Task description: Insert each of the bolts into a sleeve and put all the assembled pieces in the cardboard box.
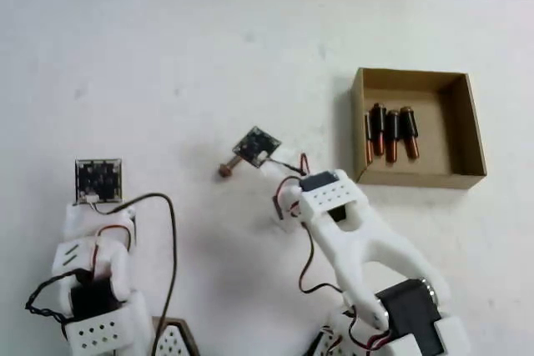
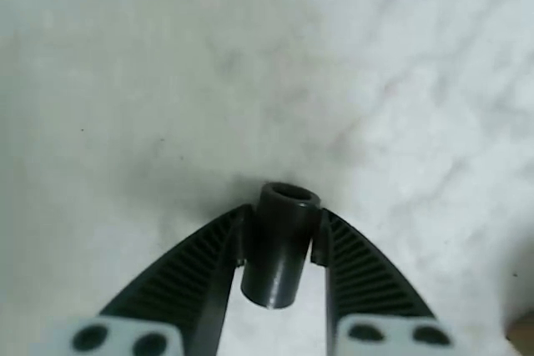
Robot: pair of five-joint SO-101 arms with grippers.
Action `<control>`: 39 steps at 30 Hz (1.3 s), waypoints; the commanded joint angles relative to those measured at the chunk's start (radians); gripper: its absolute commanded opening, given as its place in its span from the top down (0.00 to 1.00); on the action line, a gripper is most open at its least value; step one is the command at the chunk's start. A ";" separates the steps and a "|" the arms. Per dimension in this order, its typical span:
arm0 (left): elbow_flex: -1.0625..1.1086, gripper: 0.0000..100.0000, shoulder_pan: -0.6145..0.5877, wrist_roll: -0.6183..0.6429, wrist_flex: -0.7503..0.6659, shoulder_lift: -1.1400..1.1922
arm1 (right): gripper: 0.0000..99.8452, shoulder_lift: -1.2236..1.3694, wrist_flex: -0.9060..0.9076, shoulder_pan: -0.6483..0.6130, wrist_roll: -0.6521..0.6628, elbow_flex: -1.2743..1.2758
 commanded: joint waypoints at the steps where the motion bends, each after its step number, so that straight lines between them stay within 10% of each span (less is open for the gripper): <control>1: -0.018 0.98 0.012 -0.012 -0.015 -0.001 | 0.88 0.001 -0.004 -0.027 0.023 -0.043; 39: -0.018 0.97 0.012 -0.012 -0.015 -0.001 | 0.96 0.234 0.173 -0.047 0.014 -0.275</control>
